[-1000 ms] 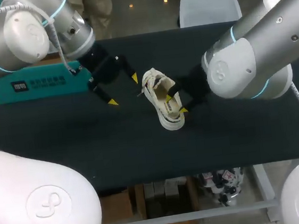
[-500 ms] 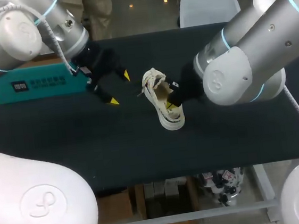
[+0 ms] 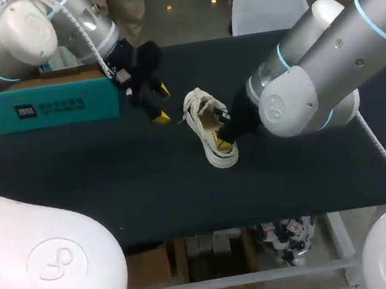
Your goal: Open the shoe tongue, take the insole out of the shoe, put the insole back into the shoe, and pack the shoe into the shoebox
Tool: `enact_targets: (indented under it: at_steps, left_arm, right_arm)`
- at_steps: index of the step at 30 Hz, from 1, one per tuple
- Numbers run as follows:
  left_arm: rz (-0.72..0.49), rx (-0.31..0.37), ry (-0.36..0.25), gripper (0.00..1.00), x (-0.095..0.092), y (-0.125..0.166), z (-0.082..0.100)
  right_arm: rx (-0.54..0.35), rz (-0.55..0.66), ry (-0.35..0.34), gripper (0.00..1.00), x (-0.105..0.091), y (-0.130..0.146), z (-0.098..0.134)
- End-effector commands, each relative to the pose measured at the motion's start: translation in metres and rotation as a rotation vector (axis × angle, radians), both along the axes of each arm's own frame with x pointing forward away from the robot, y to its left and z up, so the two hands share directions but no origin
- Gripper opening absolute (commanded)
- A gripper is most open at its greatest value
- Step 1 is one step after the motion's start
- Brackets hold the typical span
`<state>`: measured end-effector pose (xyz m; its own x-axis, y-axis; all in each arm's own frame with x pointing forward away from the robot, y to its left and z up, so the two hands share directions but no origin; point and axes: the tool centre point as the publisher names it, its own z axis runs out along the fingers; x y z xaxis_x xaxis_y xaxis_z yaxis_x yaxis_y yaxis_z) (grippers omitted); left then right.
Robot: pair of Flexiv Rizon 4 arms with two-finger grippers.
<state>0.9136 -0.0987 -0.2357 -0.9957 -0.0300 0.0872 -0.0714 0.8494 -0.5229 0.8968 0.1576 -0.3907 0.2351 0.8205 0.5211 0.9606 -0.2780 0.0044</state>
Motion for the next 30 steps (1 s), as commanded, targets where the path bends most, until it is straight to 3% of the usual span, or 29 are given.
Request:
enact_targets:
  at_steps: [1, 7, 21, 30]
  left_arm:
    - [0.321, -0.126, 0.339, 1.00, 0.007, 0.007, -0.002]
    - [0.422, -0.084, 0.351, 1.00, 0.004, 0.007, -0.004]
    - [0.529, 0.002, 0.439, 1.00, 0.002, -0.004, -0.006]
    - [0.537, 0.076, 0.398, 1.00, -0.011, -0.010, -0.001]
  right_arm:
    - [-0.038, -0.027, -0.012, 0.00, 0.002, 0.005, -0.015]
    - [-0.040, -0.049, -0.007, 0.00, 0.004, 0.003, -0.021]
    - [-0.027, 0.007, -0.092, 0.00, -0.009, -0.009, 0.046]
    - [0.053, 0.093, -0.054, 0.00, 0.014, -0.031, 0.067]
